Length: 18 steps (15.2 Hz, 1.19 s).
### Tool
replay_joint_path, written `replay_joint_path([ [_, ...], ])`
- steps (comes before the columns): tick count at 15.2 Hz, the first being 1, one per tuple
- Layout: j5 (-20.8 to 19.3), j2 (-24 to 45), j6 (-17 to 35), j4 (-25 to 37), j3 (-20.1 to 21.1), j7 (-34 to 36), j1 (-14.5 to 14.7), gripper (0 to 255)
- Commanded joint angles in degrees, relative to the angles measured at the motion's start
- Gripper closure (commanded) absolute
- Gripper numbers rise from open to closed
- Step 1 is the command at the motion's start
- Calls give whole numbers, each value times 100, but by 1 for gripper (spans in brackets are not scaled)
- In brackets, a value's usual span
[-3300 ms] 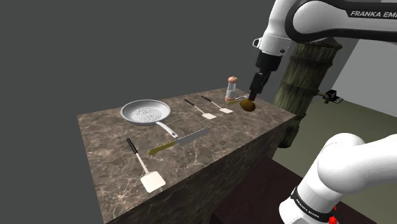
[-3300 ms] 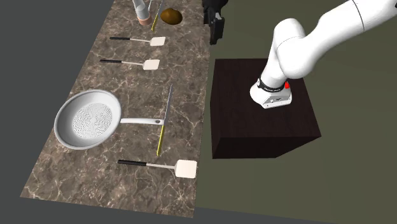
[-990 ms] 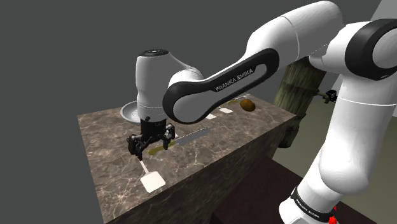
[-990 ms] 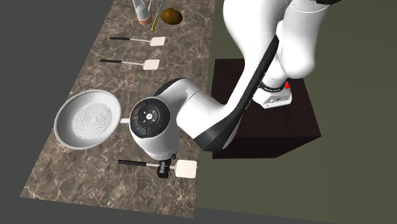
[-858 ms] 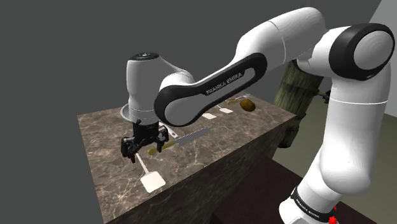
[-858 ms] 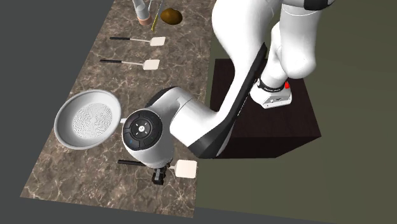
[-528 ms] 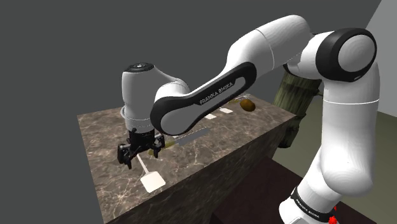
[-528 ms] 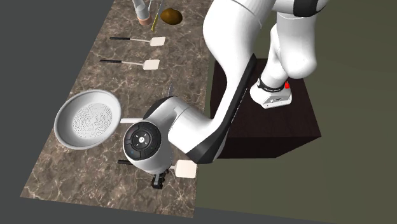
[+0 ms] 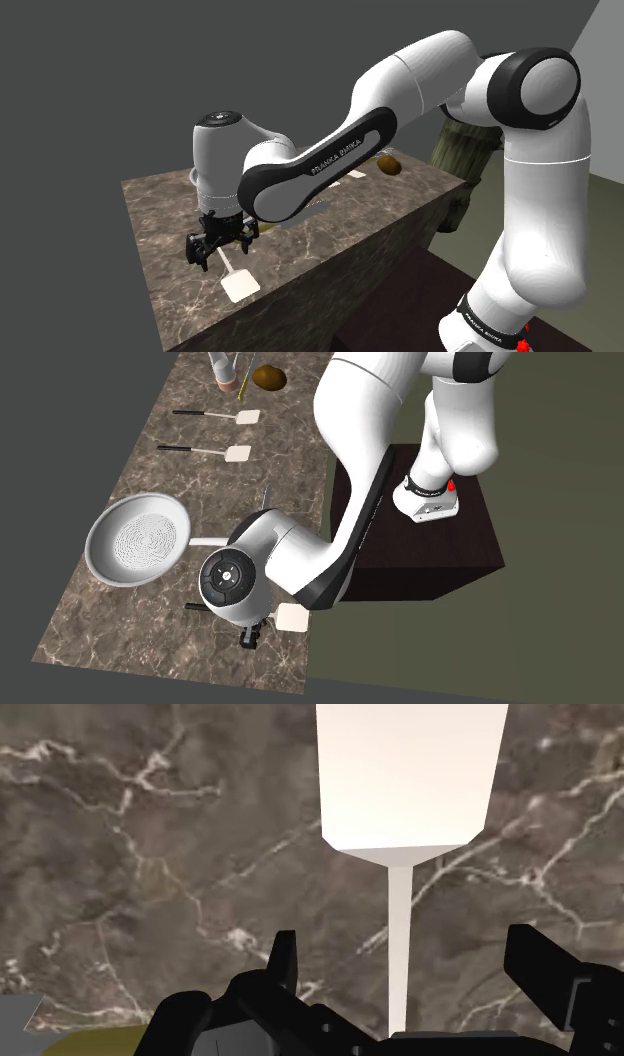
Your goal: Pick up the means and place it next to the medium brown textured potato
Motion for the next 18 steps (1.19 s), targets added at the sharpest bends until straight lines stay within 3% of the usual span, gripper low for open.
replay_joint_path([
  [1, -1, 1, 1, 1, -1, 1, 1, 0],
  [3, -1, 1, 1, 0, 0, 0, 0, 0],
  [4, -1, 1, 1, 0, 0, 0, 0, 255],
  [13, -2, 2, 1, 1, 1, 1, -1, 255],
  [18, 183, -209, -290, 124, 99, -128, -71, 255],
])
